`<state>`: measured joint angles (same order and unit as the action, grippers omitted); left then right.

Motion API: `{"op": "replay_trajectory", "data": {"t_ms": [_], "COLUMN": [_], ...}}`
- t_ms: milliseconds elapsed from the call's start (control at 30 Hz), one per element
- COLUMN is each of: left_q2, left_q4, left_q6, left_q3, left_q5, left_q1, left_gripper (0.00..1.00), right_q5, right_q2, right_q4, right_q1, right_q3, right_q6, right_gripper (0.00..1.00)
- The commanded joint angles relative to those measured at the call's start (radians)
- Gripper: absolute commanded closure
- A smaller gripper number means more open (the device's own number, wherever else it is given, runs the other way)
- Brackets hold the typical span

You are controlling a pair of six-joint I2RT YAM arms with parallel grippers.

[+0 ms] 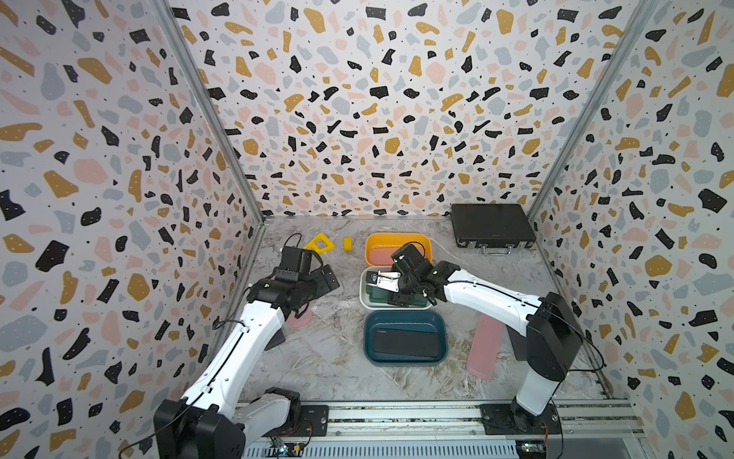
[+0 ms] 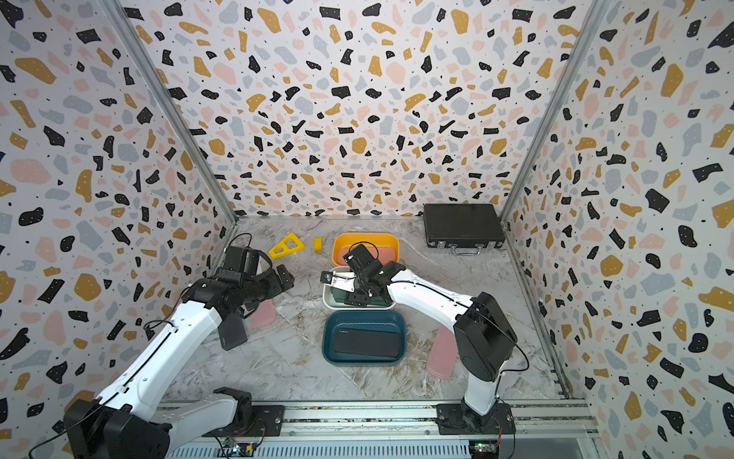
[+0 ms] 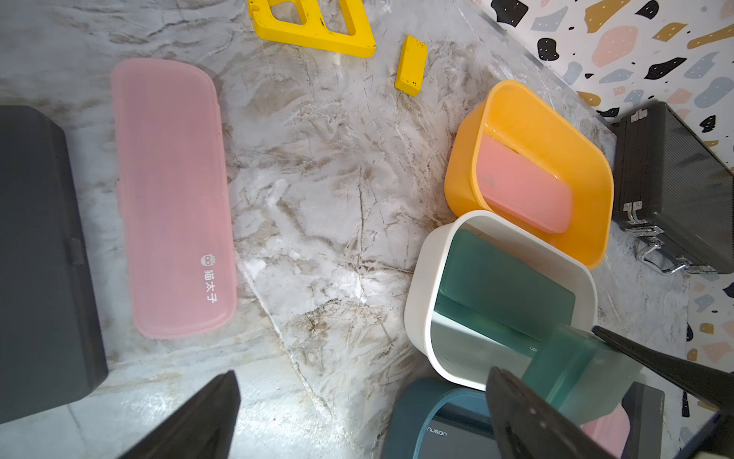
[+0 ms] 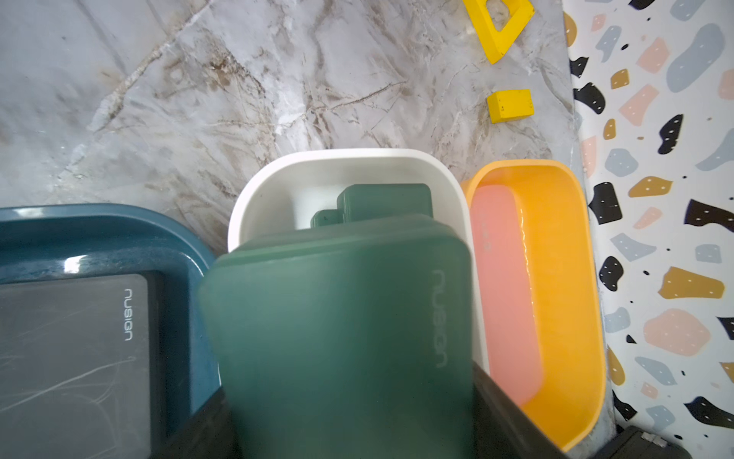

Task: Place the pencil cases by color into the storage box
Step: Place the pencil case at the storage box.

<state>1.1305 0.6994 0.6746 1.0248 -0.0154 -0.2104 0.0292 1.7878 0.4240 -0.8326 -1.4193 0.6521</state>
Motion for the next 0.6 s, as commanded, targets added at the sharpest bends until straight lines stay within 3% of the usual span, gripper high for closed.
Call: {"op": "replay_trajectory", "data": {"t_ms": [0,567], "left_q2": [-0.025,-0.029], "left_q4": [0.011,0.011], "left_q6": [0.008,-0.007], "left_q3": [-0.019,-0.025], "left_q5": [0.023,0.015], "left_q1": [0.011,0.033], "left_gripper": [0.00,0.00], "right_q5": [-0.013,-0.058], "right_q2": [0.017,0.131], "right_q4": [-0.019,-0.051], "right_q1": [-0.005,-0.010], "right_q3": [-0.063,-0.080], "right_q6": [-0.015,-0.060], "right_gripper": [0.49,0.49]}}
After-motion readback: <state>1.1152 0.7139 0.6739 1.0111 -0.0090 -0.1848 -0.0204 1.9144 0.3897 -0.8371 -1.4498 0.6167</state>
